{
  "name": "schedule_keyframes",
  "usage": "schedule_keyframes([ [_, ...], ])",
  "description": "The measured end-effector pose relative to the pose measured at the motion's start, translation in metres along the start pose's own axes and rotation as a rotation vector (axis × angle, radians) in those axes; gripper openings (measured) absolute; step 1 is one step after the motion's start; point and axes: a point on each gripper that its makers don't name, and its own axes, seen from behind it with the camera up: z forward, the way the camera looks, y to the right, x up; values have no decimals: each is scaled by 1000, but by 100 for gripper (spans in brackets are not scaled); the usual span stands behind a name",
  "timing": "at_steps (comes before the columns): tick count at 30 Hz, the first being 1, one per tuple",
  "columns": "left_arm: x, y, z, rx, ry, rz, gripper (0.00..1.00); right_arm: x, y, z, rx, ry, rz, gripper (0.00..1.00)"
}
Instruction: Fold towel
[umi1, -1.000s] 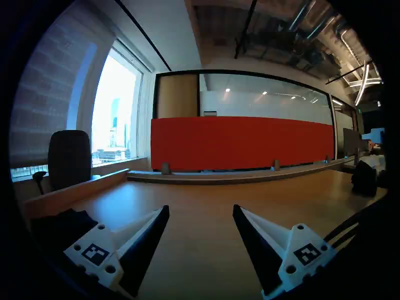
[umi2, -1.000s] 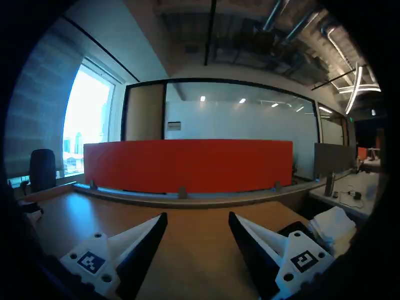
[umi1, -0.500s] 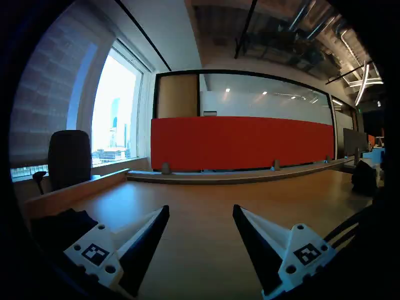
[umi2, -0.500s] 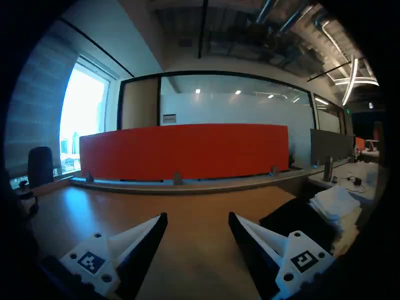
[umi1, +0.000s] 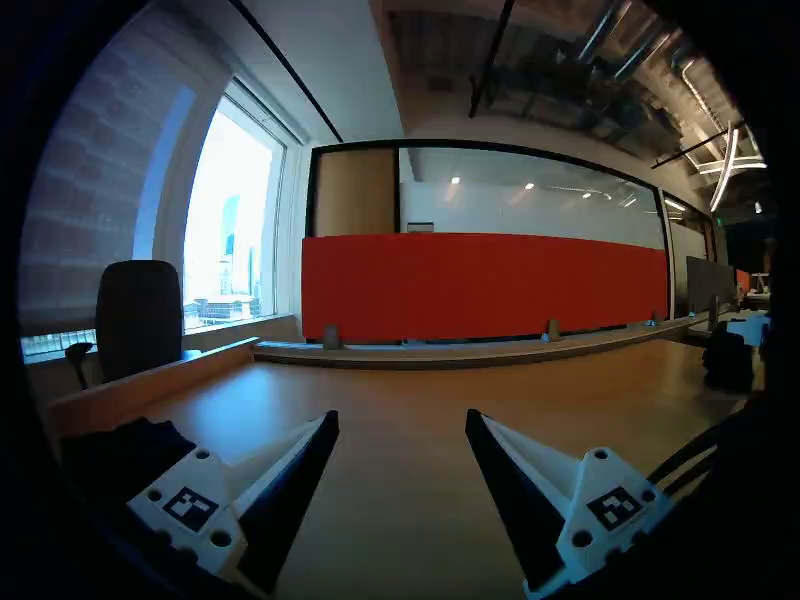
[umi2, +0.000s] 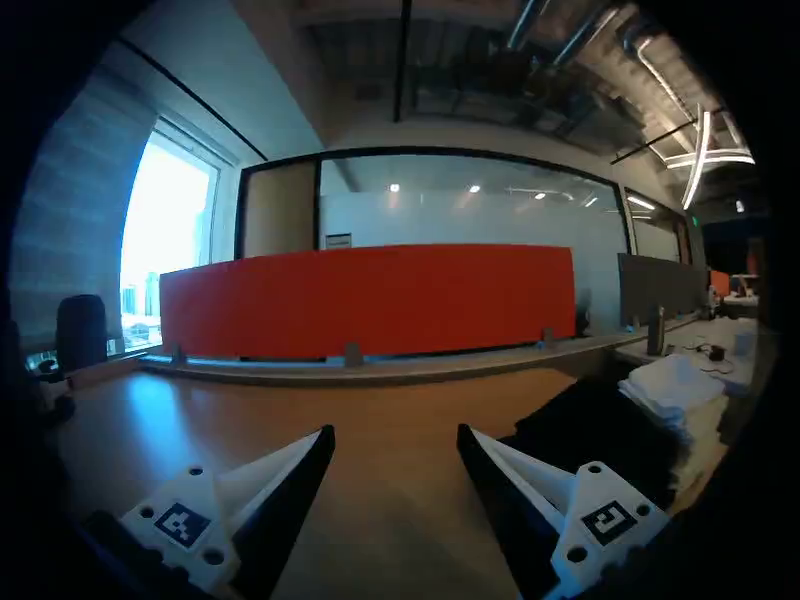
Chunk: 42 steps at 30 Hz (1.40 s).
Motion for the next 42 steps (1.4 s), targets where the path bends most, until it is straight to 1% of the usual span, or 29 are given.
schedule_keyframes([
  [3, 0, 0, 0, 0, 0, 0, 94, -3, -2, -1, 5, -6, 13, 94],
  [18, 0, 0, 1, 0, 0, 0, 94, -12, -3, -3, 10, 7, 8, 94],
  [27, 0, 0, 1, 0, 0, 0, 94, -9, -10, -7, 17, 26, -17, 94],
  [36, 0, 0, 1, 0, 0, 0, 94, -9, -16, -8, 17, 25, -60, 94],
  [42, 0, 0, 0, 0, 0, 0, 94, -9, -14, -7, 9, 26, -57, 94],
])
